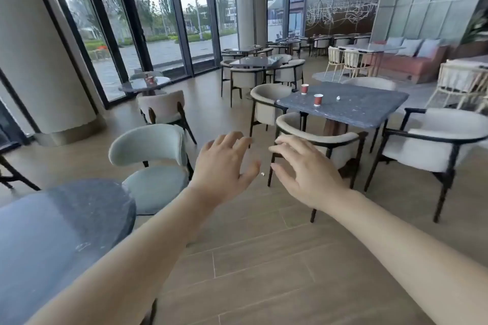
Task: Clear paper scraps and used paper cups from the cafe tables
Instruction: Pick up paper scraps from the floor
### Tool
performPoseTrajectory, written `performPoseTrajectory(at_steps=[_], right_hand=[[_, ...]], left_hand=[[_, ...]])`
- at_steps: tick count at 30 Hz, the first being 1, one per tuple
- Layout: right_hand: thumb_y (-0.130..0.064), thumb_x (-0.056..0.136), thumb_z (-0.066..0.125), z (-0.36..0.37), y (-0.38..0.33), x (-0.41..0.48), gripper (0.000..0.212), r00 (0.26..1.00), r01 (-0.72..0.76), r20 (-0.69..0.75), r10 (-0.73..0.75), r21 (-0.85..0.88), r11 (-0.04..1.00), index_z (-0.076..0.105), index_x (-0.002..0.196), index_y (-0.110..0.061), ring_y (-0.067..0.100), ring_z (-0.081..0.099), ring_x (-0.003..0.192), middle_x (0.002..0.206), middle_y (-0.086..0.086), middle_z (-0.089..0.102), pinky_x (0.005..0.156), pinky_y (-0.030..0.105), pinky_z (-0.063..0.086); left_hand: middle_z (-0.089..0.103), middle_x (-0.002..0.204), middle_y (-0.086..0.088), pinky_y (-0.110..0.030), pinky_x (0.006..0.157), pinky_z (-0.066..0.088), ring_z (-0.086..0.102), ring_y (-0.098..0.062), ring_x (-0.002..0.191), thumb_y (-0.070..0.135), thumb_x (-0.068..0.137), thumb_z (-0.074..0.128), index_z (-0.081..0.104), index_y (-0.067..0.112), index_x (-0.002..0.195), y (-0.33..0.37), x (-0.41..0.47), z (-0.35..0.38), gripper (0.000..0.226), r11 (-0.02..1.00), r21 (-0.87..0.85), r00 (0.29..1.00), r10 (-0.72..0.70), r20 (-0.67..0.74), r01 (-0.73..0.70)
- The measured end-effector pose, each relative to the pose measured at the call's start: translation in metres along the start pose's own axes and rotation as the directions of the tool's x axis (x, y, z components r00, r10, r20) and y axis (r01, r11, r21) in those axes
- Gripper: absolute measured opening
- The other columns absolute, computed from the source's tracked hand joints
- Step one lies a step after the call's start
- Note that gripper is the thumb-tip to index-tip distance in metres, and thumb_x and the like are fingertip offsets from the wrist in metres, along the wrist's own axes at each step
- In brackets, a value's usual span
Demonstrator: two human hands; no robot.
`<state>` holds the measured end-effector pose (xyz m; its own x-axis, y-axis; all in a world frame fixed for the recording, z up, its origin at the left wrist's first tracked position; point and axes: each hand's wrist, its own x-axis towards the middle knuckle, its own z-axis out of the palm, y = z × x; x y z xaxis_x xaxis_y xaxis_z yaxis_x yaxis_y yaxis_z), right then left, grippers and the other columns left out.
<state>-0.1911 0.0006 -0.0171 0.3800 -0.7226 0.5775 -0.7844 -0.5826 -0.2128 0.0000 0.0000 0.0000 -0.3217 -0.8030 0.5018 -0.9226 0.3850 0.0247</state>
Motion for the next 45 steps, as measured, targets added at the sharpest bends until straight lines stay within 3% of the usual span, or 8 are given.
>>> performPoseTrajectory(at_steps=[10,15,18,22,25,27,39,45], right_hand=[[-0.032,0.09,0.05,0.018,0.094,-0.064,0.03,0.975,-0.215,0.073,0.209,0.075,0.974,0.056,0.116,-0.019,0.021,0.048,0.112,0.124,-0.004,0.049,0.087,0.045,0.047],[-0.036,0.091,0.045,0.039,0.117,-0.077,0.03,0.955,-0.248,0.187,0.23,0.078,0.966,0.054,0.117,-0.024,0.012,0.049,0.107,0.122,-0.01,0.047,0.076,0.033,0.048],[-0.035,0.09,0.049,0.059,0.119,-0.076,0.029,0.943,-0.253,0.255,0.212,0.138,0.958,0.054,0.117,-0.025,0.005,0.049,0.092,0.122,-0.011,0.048,0.072,0.031,0.047],[-0.036,0.089,0.051,0.101,0.113,-0.066,0.03,0.93,-0.253,0.322,0.18,0.2,0.947,0.054,0.117,-0.026,-0.003,0.044,0.087,0.122,-0.013,0.048,0.068,0.026,0.042],[-0.035,0.089,0.051,0.141,0.115,-0.048,0.032,0.905,-0.282,0.386,0.177,0.237,0.93,0.054,0.119,-0.023,0.012,0.052,0.107,0.124,-0.009,0.049,0.083,0.037,0.048],[-0.035,0.089,0.051,0.167,0.12,-0.027,0.033,0.889,-0.305,0.417,0.187,0.237,0.922,0.054,0.119,-0.023,0.014,0.052,0.108,0.124,-0.01,0.048,0.084,0.04,0.048],[-0.041,0.09,0.047,0.284,0.149,0.107,0.034,0.822,-0.448,0.504,0.266,0.282,0.849,0.053,0.12,-0.024,0.005,0.048,0.111,0.123,-0.012,0.05,0.089,0.025,0.041],[-0.033,0.089,0.054,0.318,0.174,0.154,0.021,0.82,-0.474,0.502,0.276,0.327,0.817,0.062,0.105,-0.022,0.003,0.055,0.1,0.107,-0.015,0.059,0.086,0.024,0.044]], left_hand=[[0.054,0.123,0.004,-0.032,0.082,0.04,0.054,-0.02,0.109,0.048,0.088,0.043,0.052,0.024,0.122,0.064,0.029,0.089,0.042,0.996,-0.084,0.993,0.011,0.118,-0.001],[0.055,0.122,0.006,-0.032,0.082,0.04,0.052,-0.019,0.11,0.048,0.088,0.045,0.053,0.027,0.119,0.069,0.023,0.128,0.038,0.989,-0.129,0.973,-0.047,0.226,0.077],[0.054,0.121,0.006,-0.031,0.08,0.04,0.053,-0.02,0.11,0.049,0.087,0.045,0.052,0.028,0.121,0.059,0.016,0.143,0.04,0.986,-0.11,0.956,-0.086,0.281,0.122],[0.055,0.12,0.005,-0.032,0.075,0.041,0.054,-0.021,0.107,0.049,0.084,0.048,0.052,0.028,0.119,0.03,0.0,0.161,0.041,0.969,-0.087,0.927,-0.193,0.321,0.232],[0.054,0.122,0.004,-0.031,0.072,0.039,0.052,-0.021,0.109,0.047,0.086,0.049,0.051,0.027,0.121,0.004,-0.003,0.184,0.041,0.938,-0.104,0.889,-0.272,0.368,0.33],[0.052,0.124,0.004,-0.032,0.077,0.042,0.051,-0.021,0.113,0.046,0.087,0.047,0.048,0.026,0.125,-0.017,0.004,0.203,0.043,0.924,-0.109,0.862,-0.292,0.414,0.365],[0.045,0.133,0.006,-0.038,0.094,0.044,0.046,-0.02,0.12,0.047,0.088,0.048,0.038,0.031,0.134,-0.17,0.087,0.273,0.05,0.918,-0.171,0.785,-0.196,0.588,0.357],[0.042,0.135,0.006,-0.04,0.094,0.044,0.046,-0.02,0.118,0.043,0.087,0.051,0.037,0.03,0.135,-0.212,0.129,0.303,0.051,0.899,-0.225,0.73,-0.137,0.669,0.376]])
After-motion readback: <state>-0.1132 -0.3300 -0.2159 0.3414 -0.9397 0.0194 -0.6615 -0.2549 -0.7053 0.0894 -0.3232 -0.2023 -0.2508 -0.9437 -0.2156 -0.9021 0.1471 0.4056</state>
